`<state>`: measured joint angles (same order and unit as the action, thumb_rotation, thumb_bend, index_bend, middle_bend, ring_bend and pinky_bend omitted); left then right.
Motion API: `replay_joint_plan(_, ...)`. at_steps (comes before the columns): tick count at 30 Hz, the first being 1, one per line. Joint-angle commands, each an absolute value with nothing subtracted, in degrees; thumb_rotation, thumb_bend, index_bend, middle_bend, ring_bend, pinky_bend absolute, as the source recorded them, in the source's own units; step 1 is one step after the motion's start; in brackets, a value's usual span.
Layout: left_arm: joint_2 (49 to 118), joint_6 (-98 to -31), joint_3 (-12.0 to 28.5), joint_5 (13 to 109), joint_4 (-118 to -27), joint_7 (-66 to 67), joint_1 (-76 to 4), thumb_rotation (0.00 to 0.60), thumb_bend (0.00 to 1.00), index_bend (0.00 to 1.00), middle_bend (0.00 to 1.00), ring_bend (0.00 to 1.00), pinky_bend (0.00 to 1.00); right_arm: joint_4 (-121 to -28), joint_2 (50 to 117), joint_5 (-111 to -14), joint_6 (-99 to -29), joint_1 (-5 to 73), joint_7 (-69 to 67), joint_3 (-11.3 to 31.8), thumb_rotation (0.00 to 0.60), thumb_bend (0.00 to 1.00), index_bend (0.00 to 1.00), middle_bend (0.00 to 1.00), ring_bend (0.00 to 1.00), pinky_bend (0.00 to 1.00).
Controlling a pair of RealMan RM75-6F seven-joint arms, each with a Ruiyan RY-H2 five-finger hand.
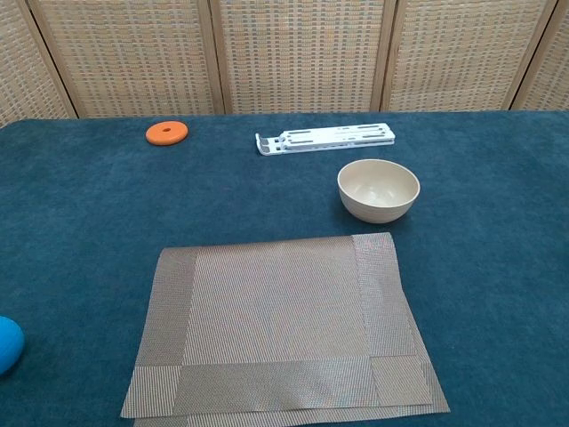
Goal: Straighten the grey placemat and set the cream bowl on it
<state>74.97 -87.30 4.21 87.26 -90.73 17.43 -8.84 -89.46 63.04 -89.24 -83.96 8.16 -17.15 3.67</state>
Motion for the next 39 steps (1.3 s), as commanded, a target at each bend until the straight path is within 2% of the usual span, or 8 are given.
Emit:
replay_joint_plan(1,74.97,-87.25,4.21,87.25,-90.74,17.47,-8.86,0.600,0.00,0.07,0.00,0.00,0.00,-89.43,63.05,-89.21,-83.96,8.16,-17.19,3.69,0.600,0.15,0.01,0.00,0.00,0.00)
replay_joint_plan(39,75.01,-86.54,3.59,87.90,-90.77,17.57,-9.18,0.600,0.00,0.07,0.00,0.00,0.00,-89.44,62.72,-89.23,-83.81,8.18,-17.83,3.63,0.600,0.15,0.01,0.00,0.00,0.00)
